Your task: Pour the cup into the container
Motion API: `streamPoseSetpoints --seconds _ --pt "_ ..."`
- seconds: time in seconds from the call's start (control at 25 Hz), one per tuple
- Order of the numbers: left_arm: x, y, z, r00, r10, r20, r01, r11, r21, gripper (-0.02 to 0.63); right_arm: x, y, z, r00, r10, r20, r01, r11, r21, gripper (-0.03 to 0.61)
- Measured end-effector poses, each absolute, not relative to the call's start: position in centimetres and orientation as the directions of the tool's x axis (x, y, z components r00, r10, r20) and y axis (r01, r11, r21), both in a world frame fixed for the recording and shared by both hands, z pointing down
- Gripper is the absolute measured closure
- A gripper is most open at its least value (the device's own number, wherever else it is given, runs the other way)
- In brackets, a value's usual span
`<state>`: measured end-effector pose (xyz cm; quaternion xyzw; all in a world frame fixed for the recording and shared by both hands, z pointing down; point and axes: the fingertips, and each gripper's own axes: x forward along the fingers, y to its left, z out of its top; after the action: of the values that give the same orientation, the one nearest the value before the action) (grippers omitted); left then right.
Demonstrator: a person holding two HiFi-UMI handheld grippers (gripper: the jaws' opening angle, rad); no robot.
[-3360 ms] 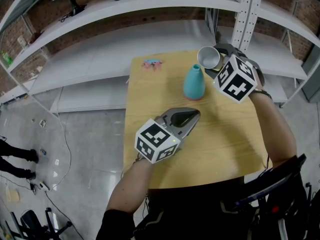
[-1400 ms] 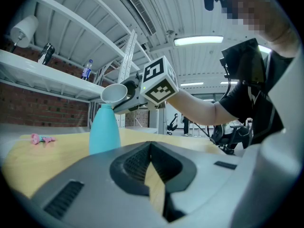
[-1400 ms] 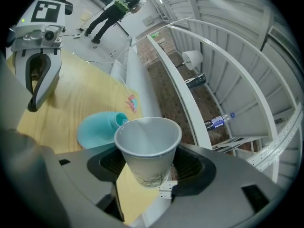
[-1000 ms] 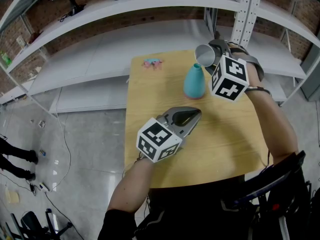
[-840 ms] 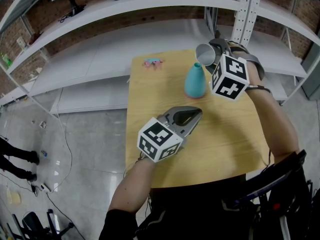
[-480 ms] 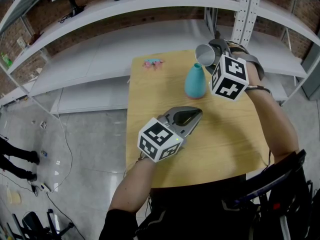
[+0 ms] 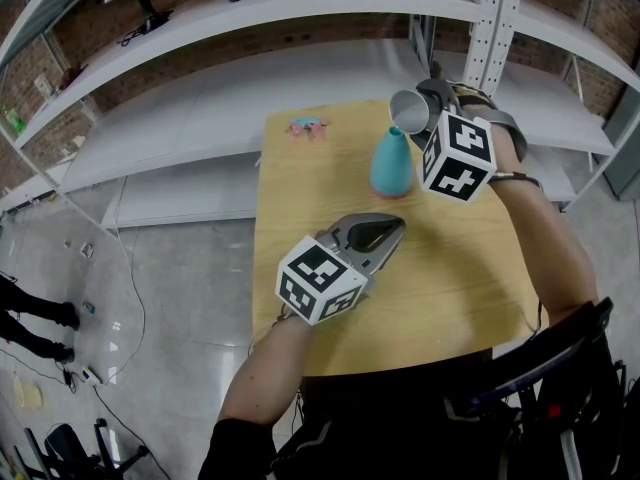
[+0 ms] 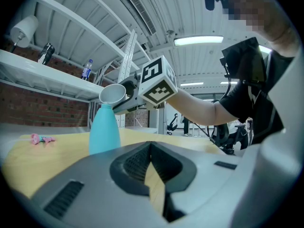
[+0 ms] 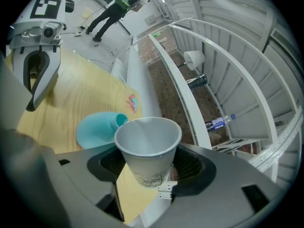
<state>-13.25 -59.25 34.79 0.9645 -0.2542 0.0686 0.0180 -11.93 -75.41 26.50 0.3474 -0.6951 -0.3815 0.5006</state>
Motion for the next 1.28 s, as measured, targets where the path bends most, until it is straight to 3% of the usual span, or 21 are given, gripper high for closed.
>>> streamPoseSetpoints --seconds 0.2,0.52,1.04,1.28 --pt "-13.3 -59.3 34.8 0.862 -0.487 0.14 -0.491 -0.871 -0.001 0.612 -11.9 -75.5 26.6 -0.266 -0.861 0.433 -0.125 0.476 0.87 0.273" --pt "-13.4 -59.3 34.7 0.861 -0.488 0.141 -0.493 -0.87 -0.001 0.612 -11.8 -75.3 27.4 -0.384 -0.796 0.468 -0.335 0.593 0.733 0.273" --pt "-13.4 -59.3 34.6 0.86 -0.49 0.146 -0.495 -0.869 0.002 0.612 -7.2 -75.9 29.4 -0.478 -0.751 0.455 -0.613 0.656 0.439 0.273" --pt "-13.5 -59.4 34.6 0.857 -0.495 0.145 -0.501 -0.865 0.004 0.612 -5.6 -76.0 31.2 -0.557 -0.726 0.404 -0.711 0.668 0.22 0.273"
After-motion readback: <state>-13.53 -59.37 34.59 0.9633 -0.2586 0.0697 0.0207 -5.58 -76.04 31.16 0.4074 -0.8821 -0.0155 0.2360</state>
